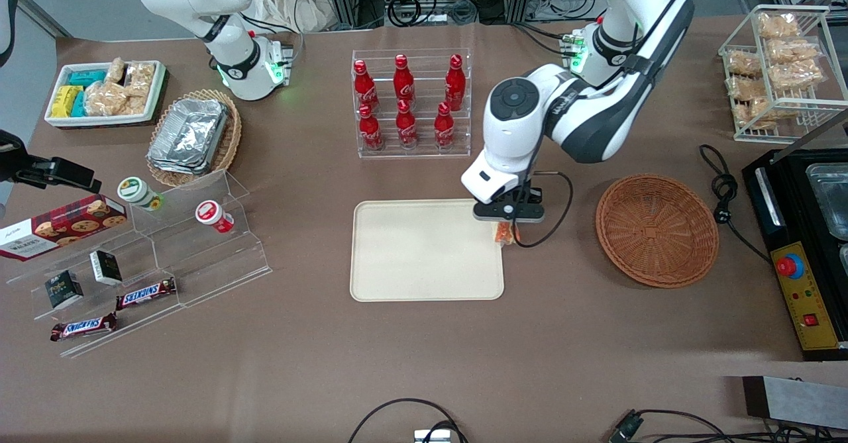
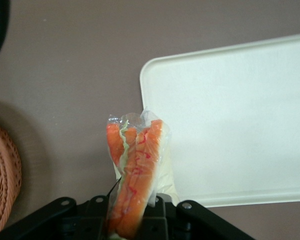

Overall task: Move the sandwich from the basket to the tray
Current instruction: 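Lift the sandwich and carry it with the left gripper over the cream tray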

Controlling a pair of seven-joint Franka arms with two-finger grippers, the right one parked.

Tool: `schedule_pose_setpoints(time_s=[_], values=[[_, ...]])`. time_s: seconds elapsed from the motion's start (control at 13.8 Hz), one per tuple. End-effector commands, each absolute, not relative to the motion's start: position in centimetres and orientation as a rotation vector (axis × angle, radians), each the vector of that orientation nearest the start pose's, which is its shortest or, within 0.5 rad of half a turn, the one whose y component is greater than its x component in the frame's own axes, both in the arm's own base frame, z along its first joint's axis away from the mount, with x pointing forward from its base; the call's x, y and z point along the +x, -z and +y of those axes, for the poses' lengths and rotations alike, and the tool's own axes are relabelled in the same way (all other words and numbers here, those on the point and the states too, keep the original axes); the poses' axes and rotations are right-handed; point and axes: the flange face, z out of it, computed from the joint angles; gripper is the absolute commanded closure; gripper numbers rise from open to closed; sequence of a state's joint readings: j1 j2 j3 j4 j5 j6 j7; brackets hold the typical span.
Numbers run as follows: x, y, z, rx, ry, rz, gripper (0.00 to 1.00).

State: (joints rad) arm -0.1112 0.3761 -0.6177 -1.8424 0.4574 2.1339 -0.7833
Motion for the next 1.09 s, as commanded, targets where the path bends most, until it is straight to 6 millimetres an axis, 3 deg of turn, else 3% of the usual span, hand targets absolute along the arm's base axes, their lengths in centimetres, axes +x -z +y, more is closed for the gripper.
schedule_pose_setpoints(time_s=[0.0, 0.15, 0.44, 0.65, 1.02], values=[[48.9, -32.4, -41.0, -2.974, 0.165, 0.335, 0.86], [48.3, -31.5, -42.1, -2.977, 0.146, 0.364, 0.86], [49.0, -29.5, -45.0, -3.019, 0.118, 0.362, 0.86], [50.2, -26.6, -45.2, -2.984, 0.172, 0.304, 0.86], [51.1, -24.5, -45.4, -2.983, 0.168, 0.268, 0.86]])
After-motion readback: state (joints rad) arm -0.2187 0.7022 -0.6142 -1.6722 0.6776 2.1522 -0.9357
